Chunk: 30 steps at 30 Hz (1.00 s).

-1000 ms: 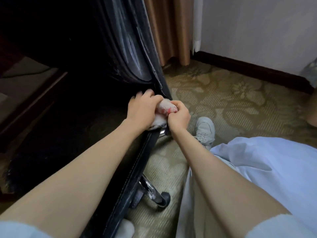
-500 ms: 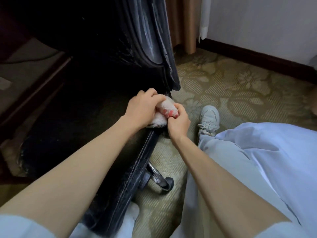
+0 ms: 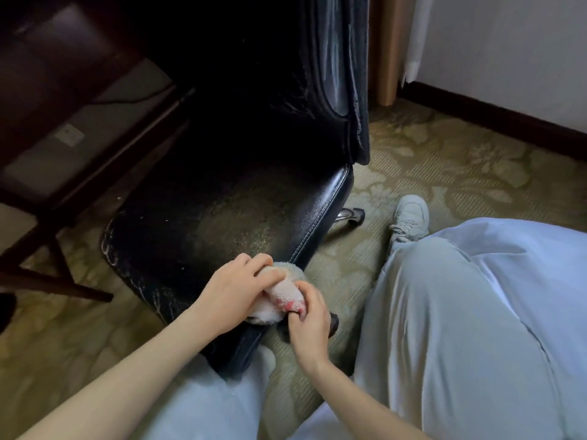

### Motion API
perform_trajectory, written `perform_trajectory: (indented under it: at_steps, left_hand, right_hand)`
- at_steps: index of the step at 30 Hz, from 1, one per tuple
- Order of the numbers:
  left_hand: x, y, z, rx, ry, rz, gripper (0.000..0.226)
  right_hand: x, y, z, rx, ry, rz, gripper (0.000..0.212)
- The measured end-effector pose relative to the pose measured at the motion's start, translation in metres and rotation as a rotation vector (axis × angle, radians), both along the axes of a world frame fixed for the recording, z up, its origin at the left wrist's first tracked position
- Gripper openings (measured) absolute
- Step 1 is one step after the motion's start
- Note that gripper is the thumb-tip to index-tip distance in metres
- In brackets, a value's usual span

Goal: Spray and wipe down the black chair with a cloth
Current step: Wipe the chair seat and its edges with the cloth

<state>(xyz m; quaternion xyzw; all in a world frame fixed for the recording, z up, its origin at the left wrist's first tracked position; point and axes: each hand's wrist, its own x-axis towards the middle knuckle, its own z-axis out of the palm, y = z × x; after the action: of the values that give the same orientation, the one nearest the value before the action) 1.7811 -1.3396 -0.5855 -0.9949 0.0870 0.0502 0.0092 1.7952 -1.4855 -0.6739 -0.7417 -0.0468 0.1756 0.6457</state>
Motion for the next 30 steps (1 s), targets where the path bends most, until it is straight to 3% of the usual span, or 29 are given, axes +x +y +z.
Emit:
perform_trajectory:
  at_steps: [5, 9, 16, 30]
  left_hand:
    - [-0.052, 0.001, 0.004, 0.029, 0.049, 0.031, 0.047]
    - [-0.059, -0.001, 0.001, 0.03, -0.008, 0.054, 0.035]
    - [0.006, -0.005, -0.009, -0.011, -0.139, 0.131, 0.034]
    - [0.104, -0.019, -0.021, -0.018, -0.1, 0.237, 0.036]
  right_hand:
    - [-0.045, 0.001, -0.002, 0.019, -0.02, 0.085, 0.067]
    - [-0.039, 0.003, -0.006, 0.053, -0.023, 0.044, 0.055]
    - [0.032, 0.002, -0.001, 0.013, -0.077, -0.082, 0.052]
    - [0.127, 0.005, -0.013, -0.037, -0.035, -0.188, 0.052]
